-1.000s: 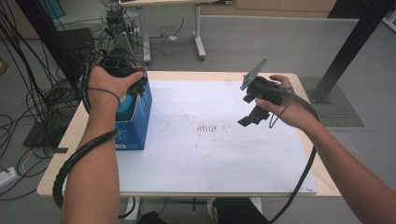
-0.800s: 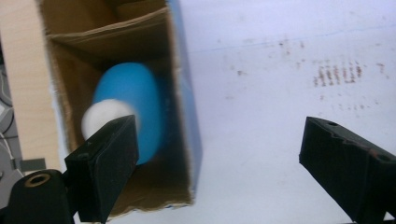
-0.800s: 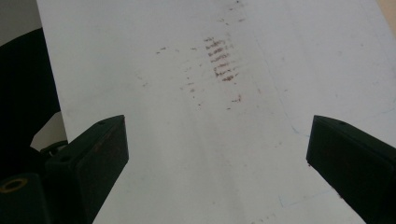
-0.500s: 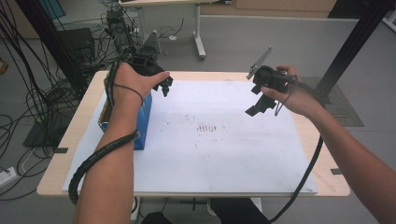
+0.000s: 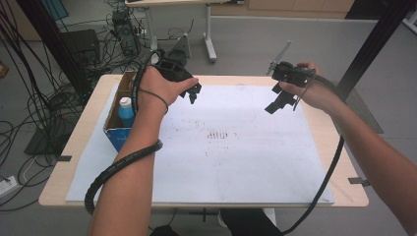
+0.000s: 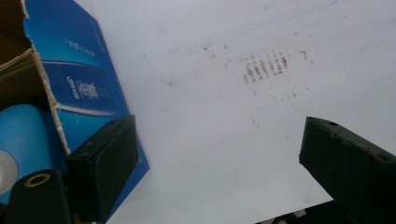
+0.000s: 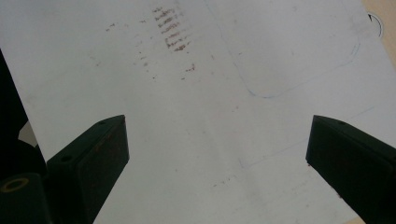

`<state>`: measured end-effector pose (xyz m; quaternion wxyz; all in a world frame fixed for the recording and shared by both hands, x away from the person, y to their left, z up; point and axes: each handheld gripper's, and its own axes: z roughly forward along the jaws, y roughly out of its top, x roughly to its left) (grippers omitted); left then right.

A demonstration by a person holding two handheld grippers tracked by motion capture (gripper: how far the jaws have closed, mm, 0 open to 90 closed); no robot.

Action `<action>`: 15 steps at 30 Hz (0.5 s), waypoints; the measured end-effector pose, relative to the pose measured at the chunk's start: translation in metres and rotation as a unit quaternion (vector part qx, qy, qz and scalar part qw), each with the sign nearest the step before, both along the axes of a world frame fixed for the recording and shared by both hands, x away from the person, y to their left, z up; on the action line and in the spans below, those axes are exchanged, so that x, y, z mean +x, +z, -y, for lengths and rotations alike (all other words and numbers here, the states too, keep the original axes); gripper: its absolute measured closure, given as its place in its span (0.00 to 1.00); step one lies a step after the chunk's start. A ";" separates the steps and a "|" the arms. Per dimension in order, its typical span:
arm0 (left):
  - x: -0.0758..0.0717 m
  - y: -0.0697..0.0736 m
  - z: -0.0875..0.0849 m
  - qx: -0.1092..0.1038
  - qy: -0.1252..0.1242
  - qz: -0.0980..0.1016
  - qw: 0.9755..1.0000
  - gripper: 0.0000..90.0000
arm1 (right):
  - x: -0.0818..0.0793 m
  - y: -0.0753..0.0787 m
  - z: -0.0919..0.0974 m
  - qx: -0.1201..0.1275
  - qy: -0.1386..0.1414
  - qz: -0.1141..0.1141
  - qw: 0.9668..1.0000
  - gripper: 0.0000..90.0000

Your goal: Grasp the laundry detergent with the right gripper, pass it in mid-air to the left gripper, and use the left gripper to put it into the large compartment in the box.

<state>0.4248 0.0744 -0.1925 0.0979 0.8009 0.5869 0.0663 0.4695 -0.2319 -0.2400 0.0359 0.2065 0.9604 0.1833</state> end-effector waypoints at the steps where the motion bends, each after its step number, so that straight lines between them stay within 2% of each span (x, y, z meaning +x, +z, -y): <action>1: 0.000 0.000 0.002 0.001 -0.004 -0.001 1.000 0.14 | 0.003 0.001 0.002 -0.001 -0.003 -0.002 1.000 0.07; 8: 0.002 -0.003 0.012 -0.001 -0.015 -0.005 1.000 0.14 | 0.022 0.004 0.015 -0.010 -0.032 -0.006 0.999 0.07; 15: 0.004 -0.005 0.016 -0.002 -0.020 -0.007 1.000 0.14 | 0.033 0.004 0.021 -0.016 -0.042 -0.013 0.999 0.07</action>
